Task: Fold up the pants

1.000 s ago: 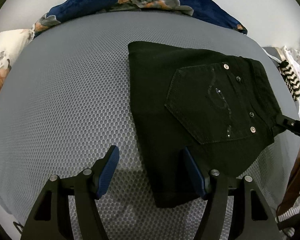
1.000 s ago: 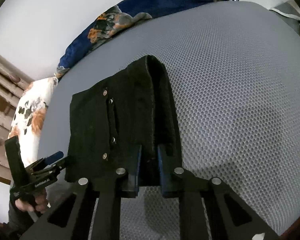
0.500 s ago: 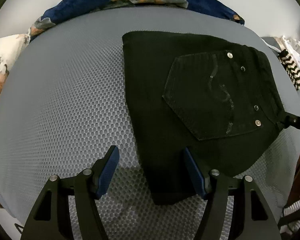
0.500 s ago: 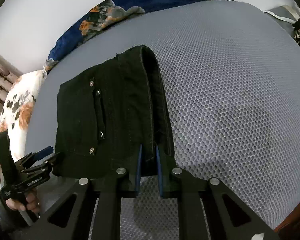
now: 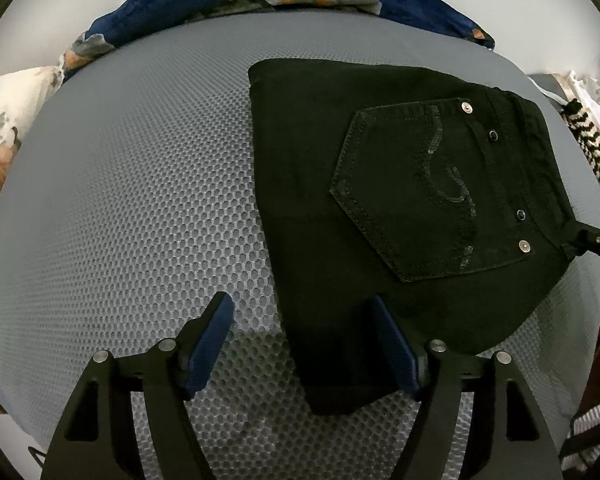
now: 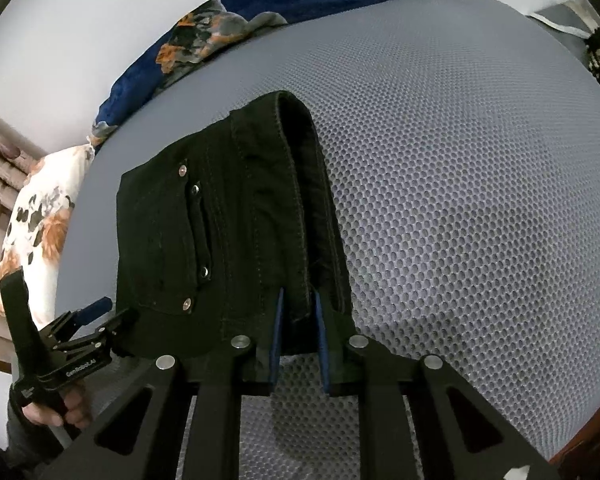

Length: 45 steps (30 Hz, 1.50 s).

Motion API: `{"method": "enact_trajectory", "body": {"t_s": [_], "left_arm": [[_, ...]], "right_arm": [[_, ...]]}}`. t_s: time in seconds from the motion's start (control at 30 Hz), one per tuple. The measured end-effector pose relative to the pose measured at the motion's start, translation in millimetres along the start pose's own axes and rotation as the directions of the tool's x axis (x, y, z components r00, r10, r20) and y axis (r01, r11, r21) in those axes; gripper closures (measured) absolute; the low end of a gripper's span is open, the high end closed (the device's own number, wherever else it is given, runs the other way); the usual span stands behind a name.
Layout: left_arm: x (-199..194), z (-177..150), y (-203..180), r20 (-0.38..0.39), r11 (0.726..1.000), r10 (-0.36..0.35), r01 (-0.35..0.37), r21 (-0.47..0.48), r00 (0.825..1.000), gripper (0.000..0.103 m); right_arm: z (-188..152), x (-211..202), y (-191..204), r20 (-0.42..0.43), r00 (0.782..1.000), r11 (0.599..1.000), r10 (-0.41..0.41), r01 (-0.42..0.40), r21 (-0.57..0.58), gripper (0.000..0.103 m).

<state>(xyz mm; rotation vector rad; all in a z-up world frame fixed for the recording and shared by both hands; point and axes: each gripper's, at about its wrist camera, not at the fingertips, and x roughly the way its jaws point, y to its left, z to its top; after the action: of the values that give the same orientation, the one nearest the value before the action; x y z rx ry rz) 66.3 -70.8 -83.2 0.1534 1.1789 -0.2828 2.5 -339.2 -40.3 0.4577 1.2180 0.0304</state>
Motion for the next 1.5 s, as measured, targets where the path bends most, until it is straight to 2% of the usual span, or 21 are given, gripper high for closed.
{"method": "enact_trajectory", "body": {"t_s": [0.33, 0.47, 0.57, 0.67, 0.8, 1.17, 1.33, 1.5], "left_arm": [[-13.0, 3.6, -5.0, 0.046, 0.999, 0.024, -0.025, 0.033, 0.999, 0.030], [-16.9, 7.8, -2.7, 0.072, 0.998, 0.044, -0.046, 0.034, 0.996, 0.030], [-19.4, 11.7, 3.8, 0.080, 0.998, 0.055, -0.057, 0.024, 0.995, 0.030], [-18.6, 16.7, 8.1, 0.083, 0.998, 0.063, -0.064, 0.016, 0.995, 0.030], [-14.1, 21.8, 13.1, 0.073, 0.998, 0.065, -0.066, 0.005, 0.995, 0.030], [-1.6, 30.5, 24.2, 0.033, 0.999, 0.003, -0.001, -0.040, 0.999, 0.030], [5.8, 34.0, 34.5, 0.008, 0.992, -0.083, 0.084, -0.096, 0.997, 0.030], [13.4, 36.5, 46.8, -0.013, 0.966, -0.202, 0.197, -0.166, 0.979, 0.030]], "right_arm": [[10.9, -9.8, 3.7, 0.006, 1.000, 1.000, -0.011, 0.011, 0.015, 0.078], [17.5, -12.6, 5.6, 0.027, 0.999, 1.000, -0.031, 0.031, 0.001, 0.057], [22.1, -11.1, 7.2, 0.033, 0.999, 0.999, -0.037, 0.037, -0.007, 0.056], [26.5, -6.4, 7.4, 0.027, 0.999, 0.999, -0.042, 0.042, -0.017, 0.048], [31.7, 2.5, 7.5, 0.006, 0.999, 0.999, -0.035, 0.035, -0.037, 0.048], [41.6, 21.6, -7.5, -0.047, 0.999, 0.999, 0.021, -0.023, -0.041, 0.044], [44.5, 27.9, -17.1, -0.073, 0.994, 0.996, 0.083, -0.086, -0.033, 0.043], [45.3, 31.4, -30.8, -0.102, 0.979, 0.984, 0.178, -0.178, 0.002, 0.043]]}}
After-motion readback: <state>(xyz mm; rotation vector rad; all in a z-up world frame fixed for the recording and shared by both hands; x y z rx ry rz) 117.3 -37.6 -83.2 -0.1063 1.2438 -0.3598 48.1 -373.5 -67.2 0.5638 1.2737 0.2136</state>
